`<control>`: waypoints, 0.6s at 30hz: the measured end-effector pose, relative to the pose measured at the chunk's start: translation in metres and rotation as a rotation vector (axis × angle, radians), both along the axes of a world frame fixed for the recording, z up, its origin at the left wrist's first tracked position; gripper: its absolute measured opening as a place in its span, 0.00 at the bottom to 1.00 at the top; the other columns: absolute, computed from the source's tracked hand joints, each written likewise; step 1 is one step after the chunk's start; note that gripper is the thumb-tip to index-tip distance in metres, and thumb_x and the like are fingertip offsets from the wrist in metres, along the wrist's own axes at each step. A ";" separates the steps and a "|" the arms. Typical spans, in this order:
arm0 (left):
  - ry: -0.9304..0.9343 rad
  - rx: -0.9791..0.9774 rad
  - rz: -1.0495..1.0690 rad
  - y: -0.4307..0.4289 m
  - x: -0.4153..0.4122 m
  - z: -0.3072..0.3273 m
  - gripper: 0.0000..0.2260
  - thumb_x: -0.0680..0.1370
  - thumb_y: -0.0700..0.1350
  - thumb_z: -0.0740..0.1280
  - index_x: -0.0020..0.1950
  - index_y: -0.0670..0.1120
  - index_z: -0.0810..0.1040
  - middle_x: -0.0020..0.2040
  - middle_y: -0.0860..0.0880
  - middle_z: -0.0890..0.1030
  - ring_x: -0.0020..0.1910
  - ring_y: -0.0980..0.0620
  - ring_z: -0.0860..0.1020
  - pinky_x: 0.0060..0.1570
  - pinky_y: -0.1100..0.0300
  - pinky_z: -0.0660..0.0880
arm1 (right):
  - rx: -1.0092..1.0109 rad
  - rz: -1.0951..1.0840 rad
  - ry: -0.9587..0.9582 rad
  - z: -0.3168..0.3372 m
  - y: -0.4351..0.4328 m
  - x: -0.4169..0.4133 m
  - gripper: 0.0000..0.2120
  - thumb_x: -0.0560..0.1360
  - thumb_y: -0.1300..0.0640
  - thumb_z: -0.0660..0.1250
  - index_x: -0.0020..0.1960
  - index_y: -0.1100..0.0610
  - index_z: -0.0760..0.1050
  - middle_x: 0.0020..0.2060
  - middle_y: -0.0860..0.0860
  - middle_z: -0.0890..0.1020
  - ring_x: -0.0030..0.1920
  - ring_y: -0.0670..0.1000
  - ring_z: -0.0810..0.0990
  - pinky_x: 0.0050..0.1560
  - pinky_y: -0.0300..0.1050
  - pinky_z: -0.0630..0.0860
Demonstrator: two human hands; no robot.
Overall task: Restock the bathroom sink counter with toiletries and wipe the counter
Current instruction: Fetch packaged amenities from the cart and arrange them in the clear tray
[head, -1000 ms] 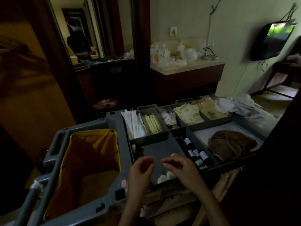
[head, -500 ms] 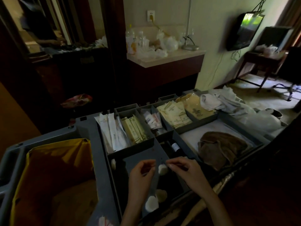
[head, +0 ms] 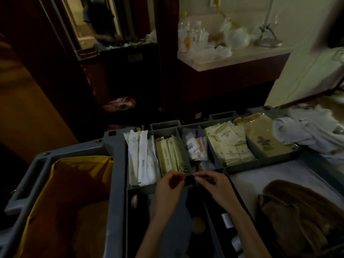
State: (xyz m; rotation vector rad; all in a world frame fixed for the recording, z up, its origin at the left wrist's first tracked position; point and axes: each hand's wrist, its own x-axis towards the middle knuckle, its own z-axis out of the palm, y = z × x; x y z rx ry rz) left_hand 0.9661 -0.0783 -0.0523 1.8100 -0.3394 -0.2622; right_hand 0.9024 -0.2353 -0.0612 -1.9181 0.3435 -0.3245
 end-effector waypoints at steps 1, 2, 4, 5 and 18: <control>-0.009 0.000 0.023 -0.004 0.002 -0.003 0.12 0.75 0.34 0.68 0.45 0.53 0.79 0.44 0.55 0.82 0.45 0.61 0.80 0.46 0.73 0.74 | 0.000 0.003 0.005 -0.004 -0.002 0.004 0.06 0.74 0.58 0.71 0.46 0.47 0.82 0.43 0.43 0.84 0.46 0.40 0.82 0.51 0.38 0.78; -0.024 -0.007 0.056 -0.009 0.003 -0.005 0.11 0.75 0.34 0.68 0.46 0.52 0.79 0.44 0.55 0.82 0.45 0.60 0.80 0.46 0.73 0.74 | 0.000 0.005 0.005 -0.008 -0.003 0.008 0.06 0.74 0.58 0.71 0.45 0.46 0.82 0.43 0.42 0.84 0.46 0.39 0.81 0.51 0.38 0.77; -0.043 -0.048 0.132 -0.019 0.007 -0.009 0.10 0.76 0.35 0.69 0.48 0.50 0.79 0.44 0.56 0.82 0.45 0.62 0.80 0.46 0.72 0.75 | 0.006 -0.009 -0.003 -0.015 -0.005 0.014 0.06 0.74 0.58 0.71 0.44 0.46 0.82 0.42 0.41 0.84 0.46 0.39 0.81 0.51 0.37 0.77; -0.049 -0.075 0.160 -0.024 0.009 -0.010 0.10 0.76 0.35 0.69 0.49 0.50 0.79 0.44 0.56 0.82 0.44 0.63 0.80 0.45 0.72 0.75 | 0.015 -0.027 -0.016 -0.018 -0.006 0.016 0.06 0.74 0.58 0.71 0.45 0.47 0.83 0.42 0.42 0.84 0.46 0.39 0.81 0.51 0.37 0.77; -0.126 -0.007 0.187 -0.048 0.025 -0.022 0.11 0.72 0.35 0.73 0.49 0.49 0.80 0.40 0.56 0.82 0.41 0.62 0.80 0.44 0.70 0.76 | -0.199 -0.219 -0.192 -0.008 -0.026 0.040 0.06 0.73 0.59 0.71 0.50 0.54 0.81 0.45 0.49 0.82 0.44 0.44 0.80 0.46 0.34 0.77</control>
